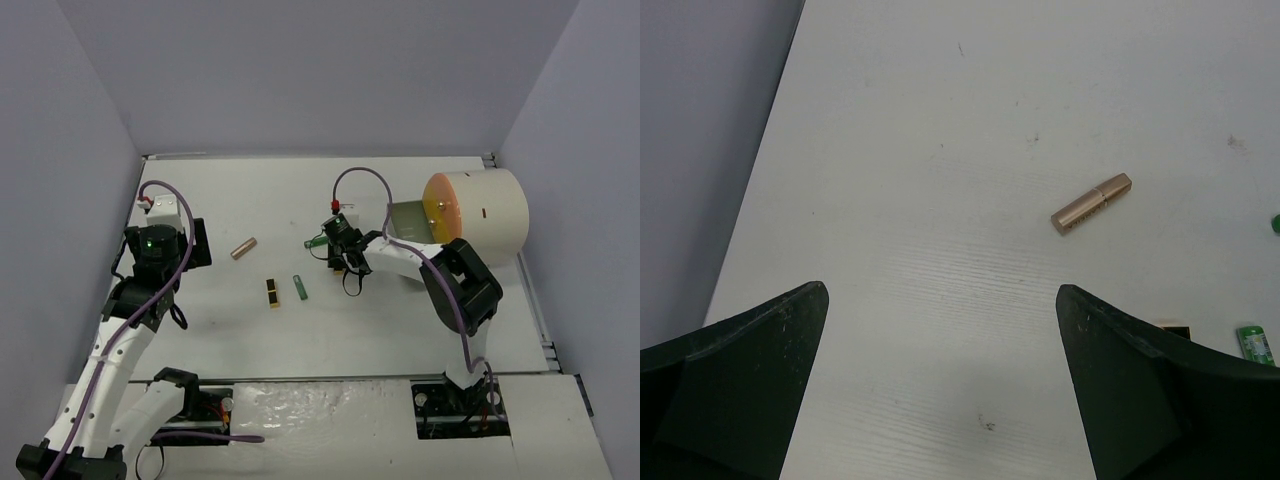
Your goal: Organize the makeup
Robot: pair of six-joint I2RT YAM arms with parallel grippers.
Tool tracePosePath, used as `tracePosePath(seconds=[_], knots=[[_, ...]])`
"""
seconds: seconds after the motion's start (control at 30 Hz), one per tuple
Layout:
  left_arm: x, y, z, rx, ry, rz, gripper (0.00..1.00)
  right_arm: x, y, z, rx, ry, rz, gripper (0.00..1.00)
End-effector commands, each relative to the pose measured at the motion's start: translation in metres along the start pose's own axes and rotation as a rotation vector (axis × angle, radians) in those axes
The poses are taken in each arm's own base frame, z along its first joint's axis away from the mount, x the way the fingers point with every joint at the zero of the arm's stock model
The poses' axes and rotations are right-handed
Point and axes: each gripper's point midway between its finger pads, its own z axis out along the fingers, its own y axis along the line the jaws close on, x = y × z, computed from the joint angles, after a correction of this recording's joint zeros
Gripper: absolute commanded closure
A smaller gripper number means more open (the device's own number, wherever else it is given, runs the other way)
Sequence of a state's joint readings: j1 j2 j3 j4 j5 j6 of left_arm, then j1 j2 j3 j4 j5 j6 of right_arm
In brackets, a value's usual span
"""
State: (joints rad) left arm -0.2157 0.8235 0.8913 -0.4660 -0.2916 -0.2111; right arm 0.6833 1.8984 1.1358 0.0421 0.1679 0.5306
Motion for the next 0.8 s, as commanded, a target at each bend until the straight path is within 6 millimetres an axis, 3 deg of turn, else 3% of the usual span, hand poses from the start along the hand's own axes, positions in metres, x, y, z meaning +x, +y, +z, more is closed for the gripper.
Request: tracePosePath(seconds=[0.0,0.1,0.17,0.4,0.43,0.47,0.53,0.63,0.77], knots=[[-0.019,-0.001,0.001,0.005,-0.06,-0.014,0.03,-0.033,0.002,-0.016,-0.009,-0.104,0.012,0.91],[-0.02,-0.001,0.001,0.004,-0.061,-0.015,0.03,-0.055,-0.003,-0.037,-0.003,-0.156,-0.017,1.0],[-0.019,-0.001,0.001,0.005,-0.06,-0.013,0.03,-0.072,-0.009,-0.056,0.007,-0.191,-0.039,1.0],[-0.018,-0.003,0.003,0.009,-0.055,-0.013,0.03,-0.125,-0.083,-0.106,0.147,-0.272,-0.111,1.0],[-0.018,-0.003,0.003,0.009,-0.053,-0.013,0.03,-0.129,-0.101,-0.109,0.178,-0.27,-0.116,1.0],[-0.018,-0.003,0.003,0.009,-0.053,-0.013,0.03,-0.13,-0.102,-0.111,0.177,-0.275,-0.115,1.0],[-0.018,-0.003,0.004,0.011,-0.052,-0.011,0.03,-0.132,-0.132,-0.108,0.186,-0.249,-0.104,1.0],[-0.017,-0.004,0.005,0.014,-0.046,-0.008,0.03,-0.128,-0.156,-0.102,0.197,-0.216,-0.101,1.0],[-0.016,-0.004,0.005,0.013,-0.043,-0.007,0.03,-0.119,-0.166,-0.086,0.189,-0.165,-0.123,0.98]])
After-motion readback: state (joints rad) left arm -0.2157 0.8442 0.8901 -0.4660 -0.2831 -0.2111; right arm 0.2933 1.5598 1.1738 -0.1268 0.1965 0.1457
